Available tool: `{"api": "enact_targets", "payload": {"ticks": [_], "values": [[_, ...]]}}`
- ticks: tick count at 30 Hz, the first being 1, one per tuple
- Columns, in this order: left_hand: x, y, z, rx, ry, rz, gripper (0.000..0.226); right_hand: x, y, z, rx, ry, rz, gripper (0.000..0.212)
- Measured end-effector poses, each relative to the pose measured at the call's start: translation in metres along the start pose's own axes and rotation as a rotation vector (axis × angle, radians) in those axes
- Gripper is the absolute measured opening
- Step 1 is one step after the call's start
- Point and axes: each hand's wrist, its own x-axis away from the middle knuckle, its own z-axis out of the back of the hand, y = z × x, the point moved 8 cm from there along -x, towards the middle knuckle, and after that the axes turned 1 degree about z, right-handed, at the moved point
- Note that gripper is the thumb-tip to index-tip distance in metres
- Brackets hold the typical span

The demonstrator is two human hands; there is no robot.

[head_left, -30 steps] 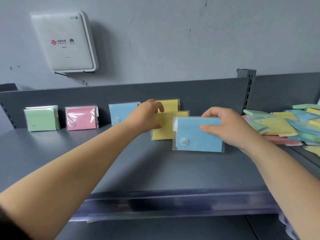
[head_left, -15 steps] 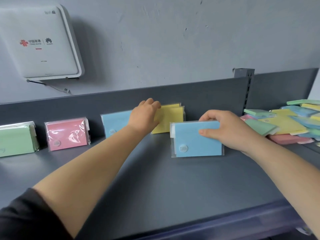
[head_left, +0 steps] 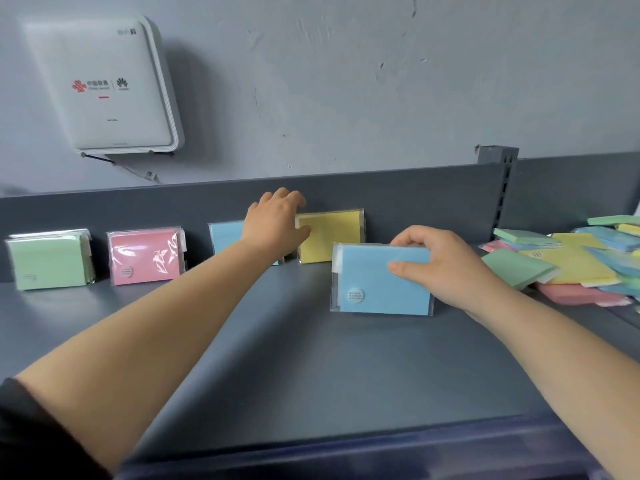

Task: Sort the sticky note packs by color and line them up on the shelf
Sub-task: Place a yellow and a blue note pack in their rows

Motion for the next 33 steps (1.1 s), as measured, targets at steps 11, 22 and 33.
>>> {"api": "enact_targets", "payload": {"ticks": [11, 22, 33], "values": [[0.100, -0.017, 0.054, 0.601, -0.304, 0.099, 0.018, -0.009, -0.047, -0.055, -0.056, -0.191, 0.130, 0.011], [0.086, -0.090, 0.051, 0.423, -0.270, 0.108, 0.021, -0.050, -0.071, -0.129, -0.144, -0.165, 0.027, 0.014], [0.040, -0.142, 0.029, 0.279, -0.173, 0.029, 0.018, -0.092, -0.085, -0.167, 0.211, -0.105, 0.089, 0.028]]}}
